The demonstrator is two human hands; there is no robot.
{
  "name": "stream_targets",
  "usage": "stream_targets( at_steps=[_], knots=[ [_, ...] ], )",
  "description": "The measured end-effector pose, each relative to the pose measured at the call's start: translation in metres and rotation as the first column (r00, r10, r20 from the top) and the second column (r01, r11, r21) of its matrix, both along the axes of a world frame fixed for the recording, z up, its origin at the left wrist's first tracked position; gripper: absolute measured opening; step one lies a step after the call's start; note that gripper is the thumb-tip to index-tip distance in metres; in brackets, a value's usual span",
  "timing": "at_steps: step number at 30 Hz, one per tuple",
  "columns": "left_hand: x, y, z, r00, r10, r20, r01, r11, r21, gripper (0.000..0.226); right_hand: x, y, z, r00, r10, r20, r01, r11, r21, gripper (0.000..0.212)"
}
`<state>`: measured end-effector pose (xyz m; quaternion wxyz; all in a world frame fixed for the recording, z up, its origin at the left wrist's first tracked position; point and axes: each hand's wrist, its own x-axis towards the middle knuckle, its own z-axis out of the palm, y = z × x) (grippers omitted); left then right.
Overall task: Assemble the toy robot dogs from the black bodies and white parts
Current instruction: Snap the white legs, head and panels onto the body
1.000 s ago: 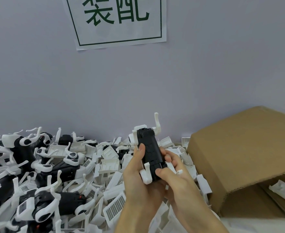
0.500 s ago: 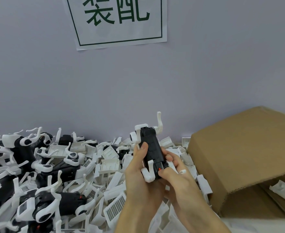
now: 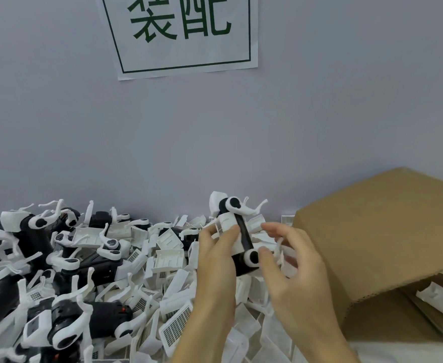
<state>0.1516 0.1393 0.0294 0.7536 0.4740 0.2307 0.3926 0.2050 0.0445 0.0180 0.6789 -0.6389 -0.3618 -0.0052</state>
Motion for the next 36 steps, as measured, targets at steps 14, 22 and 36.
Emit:
stream_targets(
  at_steps=[14,22,36],
  knots=[
    [0.008,-0.014,0.001,0.996,0.046,-0.074,-0.034,0.987,0.159,0.023,0.005,-0.003,0.002,0.972,-0.087,0.22,0.14,0.961,-0.24,0.031],
    [0.009,-0.011,-0.002,0.995,-0.042,-0.088,0.065,0.958,0.278,0.014,0.019,-0.007,-0.003,0.977,-0.205,-0.057,0.202,0.977,-0.067,0.013],
    [-0.006,-0.001,-0.002,0.912,-0.404,-0.072,0.409,0.907,0.099,0.028,0.028,-0.024,0.008,0.969,0.229,-0.091,-0.238,0.965,-0.108,0.01]
  ],
)
